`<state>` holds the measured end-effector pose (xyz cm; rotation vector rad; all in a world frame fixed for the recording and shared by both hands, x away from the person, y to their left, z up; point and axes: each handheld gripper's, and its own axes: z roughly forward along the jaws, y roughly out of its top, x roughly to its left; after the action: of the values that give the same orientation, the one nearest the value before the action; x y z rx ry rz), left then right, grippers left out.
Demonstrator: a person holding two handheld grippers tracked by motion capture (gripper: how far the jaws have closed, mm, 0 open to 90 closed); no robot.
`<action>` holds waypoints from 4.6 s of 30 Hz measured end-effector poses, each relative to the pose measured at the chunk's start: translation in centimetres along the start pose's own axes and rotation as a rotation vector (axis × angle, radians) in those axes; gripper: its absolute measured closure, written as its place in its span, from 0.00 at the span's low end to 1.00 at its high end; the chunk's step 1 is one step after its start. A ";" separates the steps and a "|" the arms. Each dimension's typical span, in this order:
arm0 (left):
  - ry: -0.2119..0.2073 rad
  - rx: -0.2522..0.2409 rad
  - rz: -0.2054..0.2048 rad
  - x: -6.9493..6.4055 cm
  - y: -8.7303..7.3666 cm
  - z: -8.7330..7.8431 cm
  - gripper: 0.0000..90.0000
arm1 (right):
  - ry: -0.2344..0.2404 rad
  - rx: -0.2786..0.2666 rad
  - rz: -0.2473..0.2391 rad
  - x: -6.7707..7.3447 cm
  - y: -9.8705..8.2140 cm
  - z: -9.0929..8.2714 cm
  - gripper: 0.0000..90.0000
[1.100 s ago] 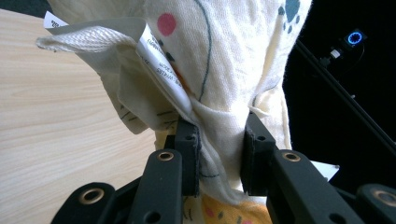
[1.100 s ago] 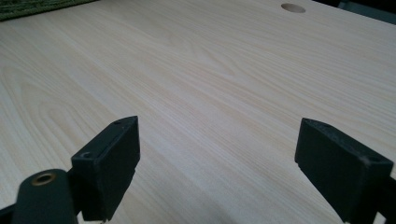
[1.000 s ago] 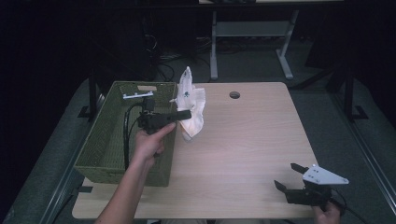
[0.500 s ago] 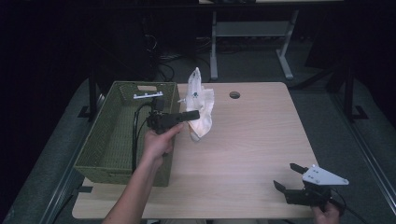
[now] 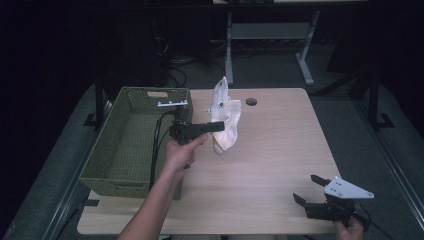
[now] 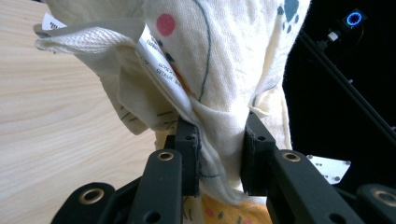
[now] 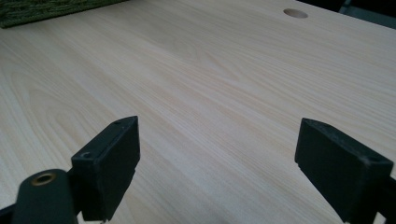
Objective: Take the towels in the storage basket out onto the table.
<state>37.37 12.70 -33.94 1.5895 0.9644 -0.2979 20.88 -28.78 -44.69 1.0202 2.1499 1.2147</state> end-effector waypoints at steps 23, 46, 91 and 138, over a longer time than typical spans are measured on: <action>0.052 0.082 -0.012 2.0 -1.3 5.8 0.81 | -0.003 -0.011 0.011 -0.1 -0.1 -0.2 0.15; 0.108 0.147 -0.007 2.2 -2.7 11.0 0.80 | -0.001 -0.019 0.006 -0.2 -0.1 -0.3 0.15; 0.257 0.251 0.141 2.0 -5.5 11.9 0.58 | 0.005 -0.012 -0.006 0.0 0.0 -0.3 0.15; 0.333 0.278 0.384 -0.6 -10.3 5.2 0.35 | -0.002 0.024 -0.042 0.8 0.4 0.2 0.15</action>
<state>31.18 7.38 -42.15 2.0835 0.8665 0.1100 20.66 -27.90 -44.49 0.9805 2.1787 1.1703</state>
